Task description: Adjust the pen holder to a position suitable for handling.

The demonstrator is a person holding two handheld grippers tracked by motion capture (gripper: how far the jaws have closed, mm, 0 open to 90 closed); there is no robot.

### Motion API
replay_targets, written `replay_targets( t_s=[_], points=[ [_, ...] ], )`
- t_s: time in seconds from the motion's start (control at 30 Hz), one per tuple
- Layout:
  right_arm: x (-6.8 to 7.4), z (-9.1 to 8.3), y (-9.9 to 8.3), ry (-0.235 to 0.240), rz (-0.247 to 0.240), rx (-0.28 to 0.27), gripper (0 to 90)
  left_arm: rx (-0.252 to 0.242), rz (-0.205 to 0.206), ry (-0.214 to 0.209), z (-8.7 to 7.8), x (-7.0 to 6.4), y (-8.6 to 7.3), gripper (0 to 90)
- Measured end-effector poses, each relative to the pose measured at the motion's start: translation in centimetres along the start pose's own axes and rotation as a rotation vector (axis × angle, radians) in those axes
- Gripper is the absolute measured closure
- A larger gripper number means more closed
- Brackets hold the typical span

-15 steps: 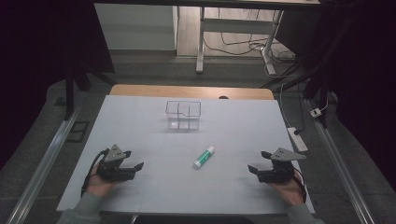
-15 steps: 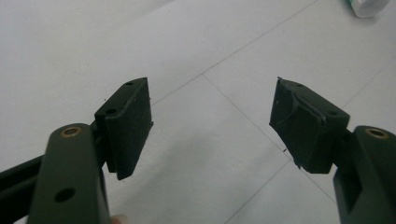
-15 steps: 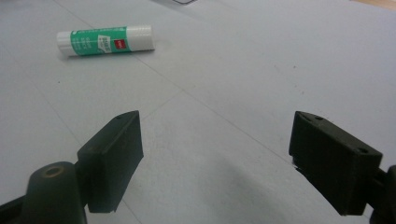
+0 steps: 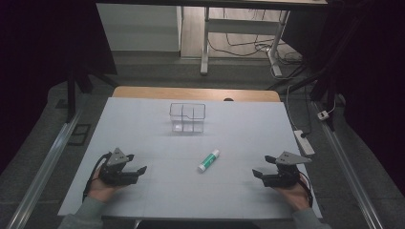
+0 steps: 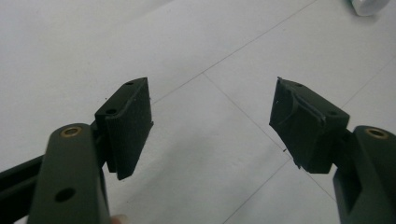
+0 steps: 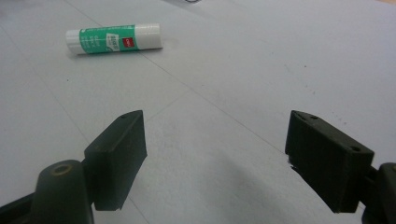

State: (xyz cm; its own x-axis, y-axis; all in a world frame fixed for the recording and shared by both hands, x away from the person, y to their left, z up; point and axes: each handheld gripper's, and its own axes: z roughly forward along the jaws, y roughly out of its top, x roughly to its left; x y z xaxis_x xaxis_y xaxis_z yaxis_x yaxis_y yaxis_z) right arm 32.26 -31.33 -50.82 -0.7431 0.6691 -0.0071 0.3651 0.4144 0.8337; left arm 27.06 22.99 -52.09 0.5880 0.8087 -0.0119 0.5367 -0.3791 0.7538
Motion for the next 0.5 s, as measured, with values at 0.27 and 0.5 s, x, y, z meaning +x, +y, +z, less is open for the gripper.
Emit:
replay_targets(
  t_s=[0.27,0.5],
  points=[
    [-0.04,0.05,0.0,-0.003,0.004,-0.003,20.3,0.004,0.006,-0.003,0.0,-0.11,0.1,29.5],
    [-0.06,0.03,0.05,-0.008,0.006,-0.006,20.9,0.005,0.014,-0.011,-0.15,-0.27,0.49,29.5]
  ],
)
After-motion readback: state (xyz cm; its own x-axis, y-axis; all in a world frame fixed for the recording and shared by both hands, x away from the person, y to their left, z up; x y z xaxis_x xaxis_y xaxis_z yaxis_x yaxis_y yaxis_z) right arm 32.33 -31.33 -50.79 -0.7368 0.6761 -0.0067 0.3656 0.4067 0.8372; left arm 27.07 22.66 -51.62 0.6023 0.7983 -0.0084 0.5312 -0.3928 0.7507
